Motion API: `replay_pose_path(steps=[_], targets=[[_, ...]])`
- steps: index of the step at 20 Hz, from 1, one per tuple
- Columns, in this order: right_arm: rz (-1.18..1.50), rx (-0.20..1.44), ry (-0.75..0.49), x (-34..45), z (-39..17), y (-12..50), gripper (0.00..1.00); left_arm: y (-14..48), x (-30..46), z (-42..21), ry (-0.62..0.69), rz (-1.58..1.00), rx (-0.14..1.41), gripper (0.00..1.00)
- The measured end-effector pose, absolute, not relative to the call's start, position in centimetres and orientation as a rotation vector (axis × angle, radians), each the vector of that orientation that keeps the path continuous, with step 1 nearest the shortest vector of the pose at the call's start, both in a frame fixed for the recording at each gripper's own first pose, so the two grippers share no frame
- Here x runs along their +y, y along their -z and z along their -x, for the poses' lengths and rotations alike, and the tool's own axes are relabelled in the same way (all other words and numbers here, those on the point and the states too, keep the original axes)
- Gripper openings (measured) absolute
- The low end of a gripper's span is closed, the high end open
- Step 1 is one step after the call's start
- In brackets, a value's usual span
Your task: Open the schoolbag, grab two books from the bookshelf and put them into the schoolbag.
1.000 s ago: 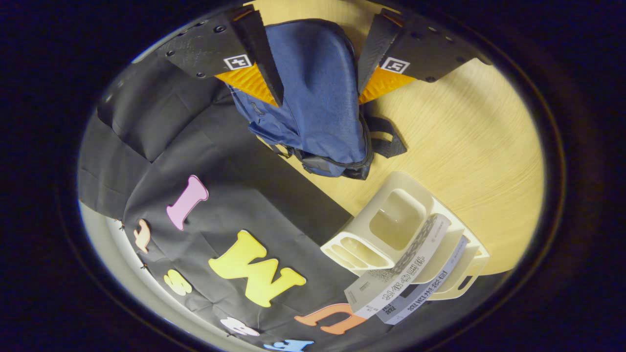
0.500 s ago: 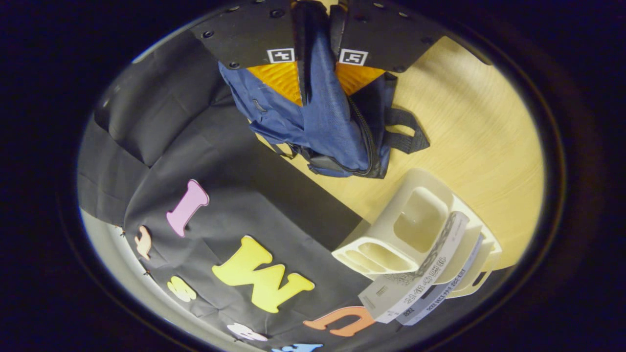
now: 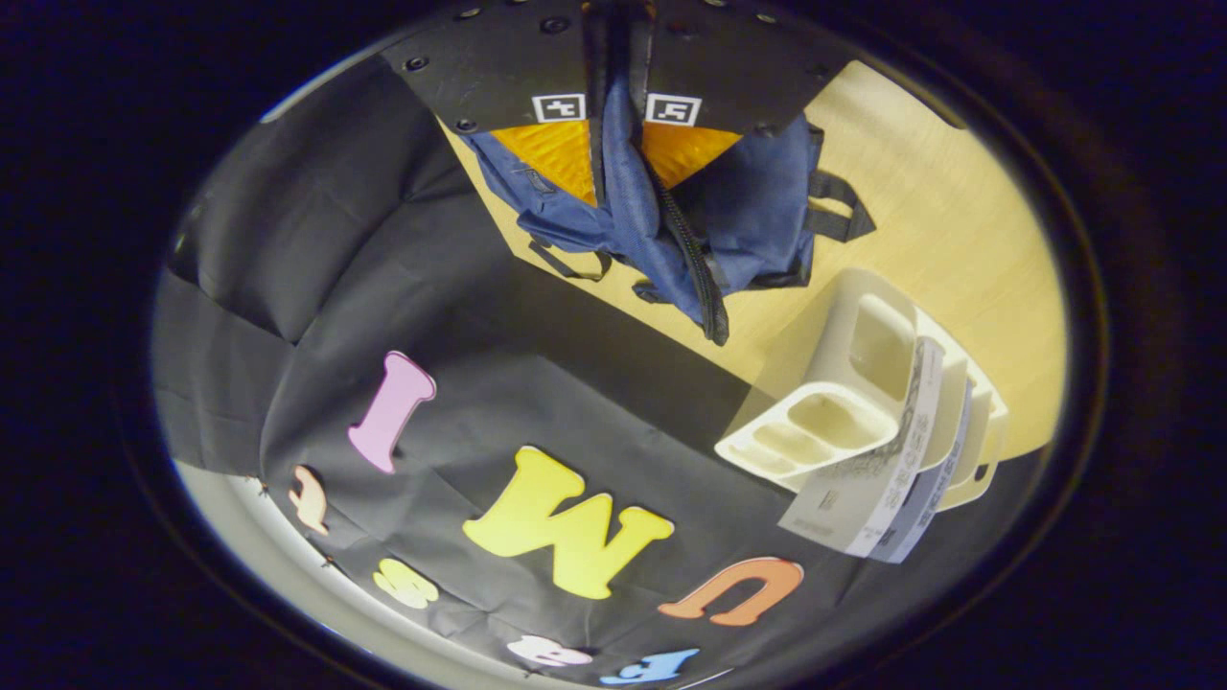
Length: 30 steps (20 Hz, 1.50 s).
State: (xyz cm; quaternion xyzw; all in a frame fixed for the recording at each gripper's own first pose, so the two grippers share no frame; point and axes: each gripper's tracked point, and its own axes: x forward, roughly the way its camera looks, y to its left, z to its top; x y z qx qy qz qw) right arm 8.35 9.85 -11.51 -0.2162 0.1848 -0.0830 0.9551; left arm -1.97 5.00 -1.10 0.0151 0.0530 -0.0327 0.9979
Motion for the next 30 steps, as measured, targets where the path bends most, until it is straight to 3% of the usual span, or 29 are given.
replay_pose_path(steps=[9, 16, 30], targets=[[0.297, 0.311, 0.102, 5.0, -8.5, 7.7, 0.08, 3.0, 3.6, 1.6, 0.049, -0.056, 0.172, 0.99], [0.184, 0.272, 0.086, -0.2, -9.2, 4.6, 0.08, 1.9, 3.2, 0.8, 0.043, -0.054, 0.140, 0.99], [0.089, 0.204, 0.001, -5.4, -10.4, 1.8, 0.08, -3.6, 0.4, -12.3, 0.055, -0.045, 0.223, 0.99]])
